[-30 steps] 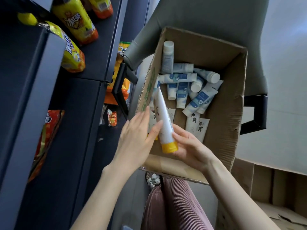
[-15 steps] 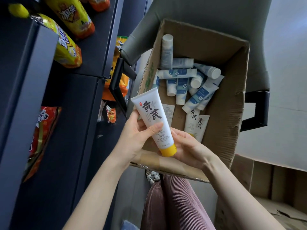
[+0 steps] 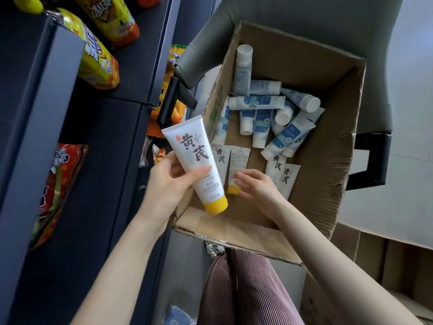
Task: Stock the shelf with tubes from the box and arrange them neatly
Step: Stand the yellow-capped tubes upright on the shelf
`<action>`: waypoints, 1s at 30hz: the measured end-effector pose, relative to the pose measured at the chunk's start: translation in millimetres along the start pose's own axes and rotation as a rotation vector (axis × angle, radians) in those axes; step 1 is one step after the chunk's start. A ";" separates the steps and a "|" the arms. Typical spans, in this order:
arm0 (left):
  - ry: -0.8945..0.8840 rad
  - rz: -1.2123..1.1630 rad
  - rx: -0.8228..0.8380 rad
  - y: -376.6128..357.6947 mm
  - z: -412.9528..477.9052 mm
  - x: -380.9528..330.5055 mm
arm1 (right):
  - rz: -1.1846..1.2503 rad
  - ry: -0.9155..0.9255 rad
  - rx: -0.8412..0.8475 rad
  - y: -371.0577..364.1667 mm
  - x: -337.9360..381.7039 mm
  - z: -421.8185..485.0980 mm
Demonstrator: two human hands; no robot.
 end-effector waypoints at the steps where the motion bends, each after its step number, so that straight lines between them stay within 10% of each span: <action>1: 0.013 -0.032 -0.012 3.4 0.9 0.3 | -0.047 -0.013 -0.097 6.6 -3.8 10.7; 7: 0.081 -0.138 -0.022 14.5 5.6 4.8 | -0.402 -0.032 -0.349 16.3 -10.3 56.5; 17: 0.110 -0.122 -0.051 27.8 10.1 9.9 | -1.134 0.032 -0.272 -12.8 -14.3 74.6; 30: 0.039 -0.142 -0.101 47.7 3.7 -11.5 | -0.694 0.157 -0.277 9.6 -10.8 68.4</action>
Point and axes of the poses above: each hand's wrist, its own z-axis towards the middle knuckle, its own y-axis out of the back of the hand, x = y × z, the point moved 5 cm from there along z, towards the middle knuckle, and after that the axes turned 13 degrees about -z, right-handed, at the moved point
